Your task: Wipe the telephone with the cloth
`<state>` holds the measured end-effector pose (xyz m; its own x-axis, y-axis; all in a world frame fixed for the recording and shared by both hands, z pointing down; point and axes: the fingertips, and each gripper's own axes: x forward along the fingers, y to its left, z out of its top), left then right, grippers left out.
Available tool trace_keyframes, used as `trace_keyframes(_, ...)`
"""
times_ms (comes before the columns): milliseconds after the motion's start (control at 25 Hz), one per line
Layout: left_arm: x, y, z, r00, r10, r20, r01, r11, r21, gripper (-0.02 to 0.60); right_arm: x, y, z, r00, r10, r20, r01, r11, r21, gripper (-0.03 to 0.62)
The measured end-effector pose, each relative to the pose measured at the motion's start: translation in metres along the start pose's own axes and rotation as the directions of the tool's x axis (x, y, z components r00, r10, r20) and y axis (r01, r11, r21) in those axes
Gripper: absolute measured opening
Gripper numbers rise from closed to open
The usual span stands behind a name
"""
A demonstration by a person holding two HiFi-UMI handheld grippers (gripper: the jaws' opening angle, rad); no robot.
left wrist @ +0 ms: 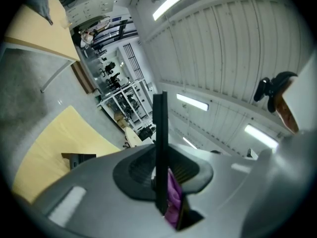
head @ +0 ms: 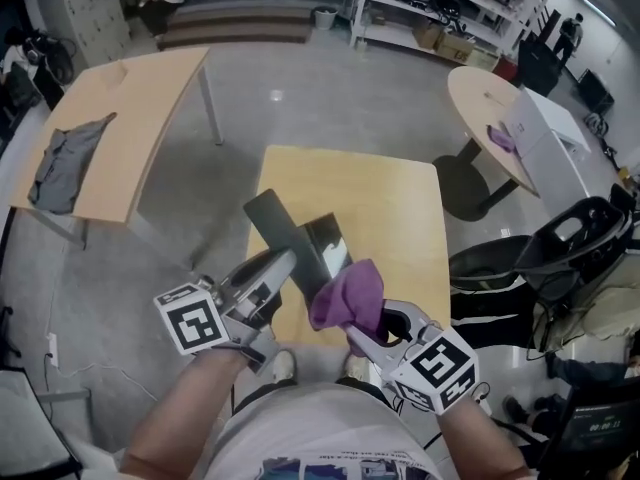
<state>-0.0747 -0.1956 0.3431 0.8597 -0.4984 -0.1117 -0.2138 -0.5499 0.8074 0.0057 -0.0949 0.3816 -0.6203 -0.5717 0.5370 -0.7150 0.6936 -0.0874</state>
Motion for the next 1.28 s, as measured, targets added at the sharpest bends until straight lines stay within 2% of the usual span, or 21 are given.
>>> trace_keyframes(160, -0.004, 0.000, -0.002, 1.000, -0.025, -0.018, 0.025, 1.000, 0.008, 0.086, -0.011, -0.011, 0.007, 0.999, -0.029, 0.016, 0.029, 1.000, 0.000, 0.115)
trace_keyframes(360, -0.007, -0.008, -0.011, 0.995, -0.080, -0.066, 0.082, 0.996, 0.022, 0.086, -0.023, -0.036, 0.044, 0.993, -0.073, 0.096, 0.074, 0.997, -0.006, 0.115)
trace_keyframes(600, -0.008, -0.020, -0.035, 0.979, -0.157, -0.132, 0.159, 0.987, 0.003, 0.086, -0.013, -0.051, 0.100, 0.976, -0.074, 0.207, 0.076, 0.997, -0.005, 0.115)
trace_keyframes(760, -0.008, -0.025, -0.048, 0.969, -0.179, -0.174, 0.180, 0.984, -0.005, 0.086, 0.001, -0.052, 0.122, 0.970, -0.057, 0.234, 0.062, 0.998, -0.012, 0.115)
trace_keyframes(920, -0.011, -0.026, -0.055, 0.965, -0.183, -0.187, 0.185, 0.983, -0.007, 0.086, 0.011, -0.046, 0.126, 0.969, -0.025, 0.245, 0.022, 1.000, 0.017, 0.115)
trace_keyframes(1280, -0.007, -0.020, -0.058, 0.968, -0.160, -0.194, 0.162, 0.987, -0.006, 0.086, 0.017, -0.033, 0.108, 0.972, 0.031, 0.233, -0.045, 0.997, 0.056, 0.115)
